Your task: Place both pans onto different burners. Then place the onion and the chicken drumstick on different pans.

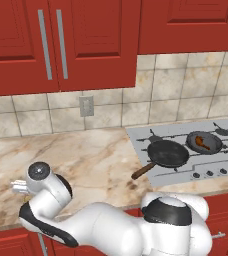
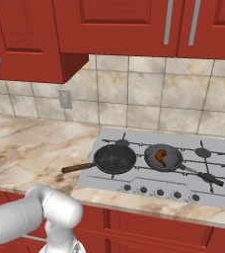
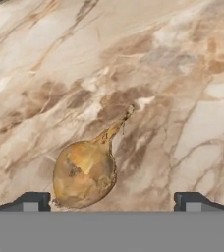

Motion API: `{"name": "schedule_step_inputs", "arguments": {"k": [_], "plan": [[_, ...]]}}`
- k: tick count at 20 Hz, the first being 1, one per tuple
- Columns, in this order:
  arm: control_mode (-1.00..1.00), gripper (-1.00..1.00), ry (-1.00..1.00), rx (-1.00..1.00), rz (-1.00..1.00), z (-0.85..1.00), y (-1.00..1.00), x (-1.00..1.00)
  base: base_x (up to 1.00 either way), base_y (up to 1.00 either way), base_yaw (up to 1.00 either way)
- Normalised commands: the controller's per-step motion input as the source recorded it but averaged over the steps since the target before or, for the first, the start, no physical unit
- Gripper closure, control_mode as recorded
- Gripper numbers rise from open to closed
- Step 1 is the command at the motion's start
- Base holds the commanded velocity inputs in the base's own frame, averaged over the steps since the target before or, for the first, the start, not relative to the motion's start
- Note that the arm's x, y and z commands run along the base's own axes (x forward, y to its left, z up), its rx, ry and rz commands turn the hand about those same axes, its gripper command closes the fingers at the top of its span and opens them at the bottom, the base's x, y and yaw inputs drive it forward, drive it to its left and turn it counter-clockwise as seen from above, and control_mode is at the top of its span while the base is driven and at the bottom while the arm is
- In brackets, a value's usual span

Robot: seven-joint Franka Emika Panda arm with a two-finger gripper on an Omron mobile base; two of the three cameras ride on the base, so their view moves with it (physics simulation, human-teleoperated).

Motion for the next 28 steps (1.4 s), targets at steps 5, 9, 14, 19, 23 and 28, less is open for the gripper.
{"name": "schedule_step_inputs", "arguments": {"k": [5,9,14,19,23,28], "plan": [[-1.0,-1.0,0.0,0.0,-0.04,-0.24,0.19,0.28,0.0,0.0,0.0],[-1.0,-1.0,0.02,0.0,-0.03,-0.2,0.27,0.24,0.0,0.0,0.0],[-1.0,-1.0,0.07,-0.02,-0.05,-0.18,0.34,0.04,0.0,0.0,0.0],[-1.0,-1.0,0.1,-0.03,-0.05,-0.24,0.33,0.0,0.0,0.0,0.0],[-1.0,-1.0,0.09,-0.03,-0.04,-0.32,0.29,0.06,0.0,0.0,0.0],[-1.0,1.0,0.1,-0.03,-0.03,-0.35,0.21,0.09,0.0,0.0,0.0]]}}
